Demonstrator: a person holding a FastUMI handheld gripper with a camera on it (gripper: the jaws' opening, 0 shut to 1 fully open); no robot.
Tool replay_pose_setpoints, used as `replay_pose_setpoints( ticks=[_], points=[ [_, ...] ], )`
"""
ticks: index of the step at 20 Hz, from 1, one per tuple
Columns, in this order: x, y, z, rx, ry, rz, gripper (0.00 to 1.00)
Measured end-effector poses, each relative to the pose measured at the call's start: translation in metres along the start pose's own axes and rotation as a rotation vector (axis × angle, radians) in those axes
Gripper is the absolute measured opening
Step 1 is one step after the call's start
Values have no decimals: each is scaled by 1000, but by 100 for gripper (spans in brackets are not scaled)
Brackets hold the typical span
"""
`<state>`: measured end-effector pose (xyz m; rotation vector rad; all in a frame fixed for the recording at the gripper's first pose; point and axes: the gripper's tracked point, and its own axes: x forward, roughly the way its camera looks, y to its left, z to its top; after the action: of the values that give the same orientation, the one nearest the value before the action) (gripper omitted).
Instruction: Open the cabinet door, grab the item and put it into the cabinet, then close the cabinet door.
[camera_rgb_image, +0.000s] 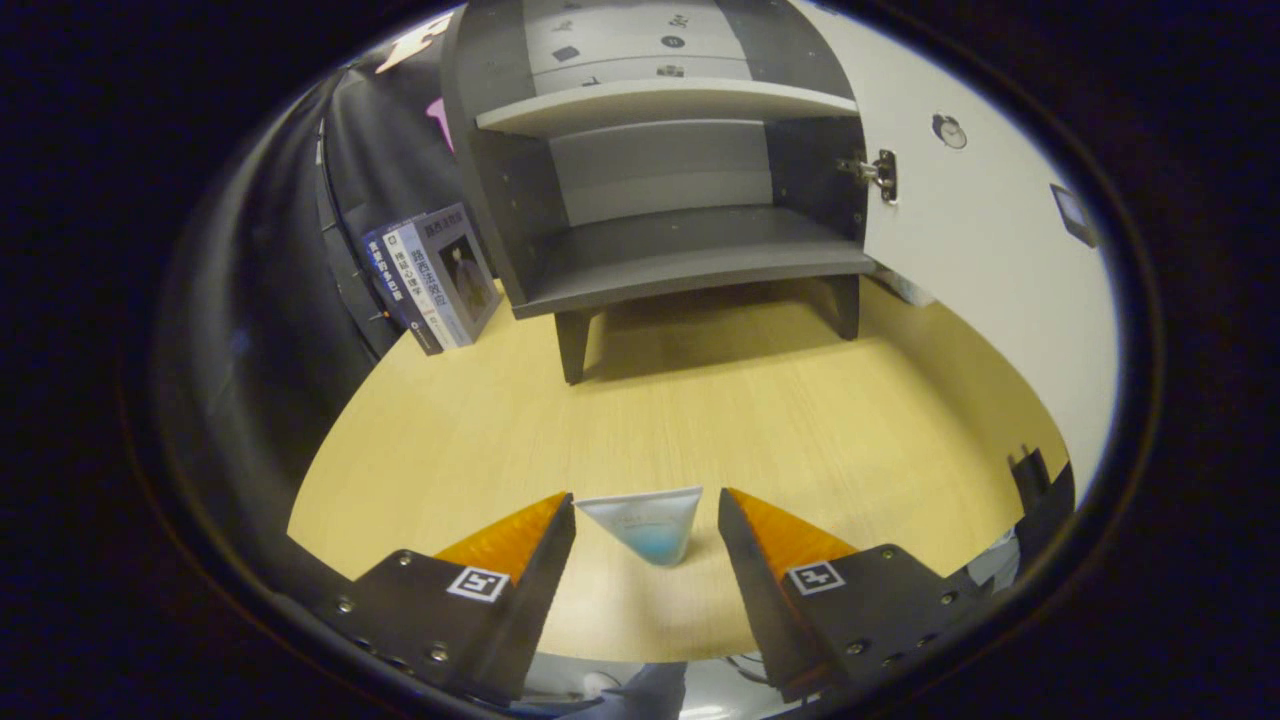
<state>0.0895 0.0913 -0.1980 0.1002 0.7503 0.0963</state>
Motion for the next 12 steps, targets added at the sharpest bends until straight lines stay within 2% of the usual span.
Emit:
replay_pose_setpoints(
  ticks=[3, 4, 7, 12],
  points=[
    [5, -3, 2, -13, -22, -5, 61],
    [5, -3, 2, -20, -17, 2, 57],
    [3, -1, 5, -12, -20, 20, 57],
    [0, -1, 32, -18, -95, 36, 57]
  ],
)
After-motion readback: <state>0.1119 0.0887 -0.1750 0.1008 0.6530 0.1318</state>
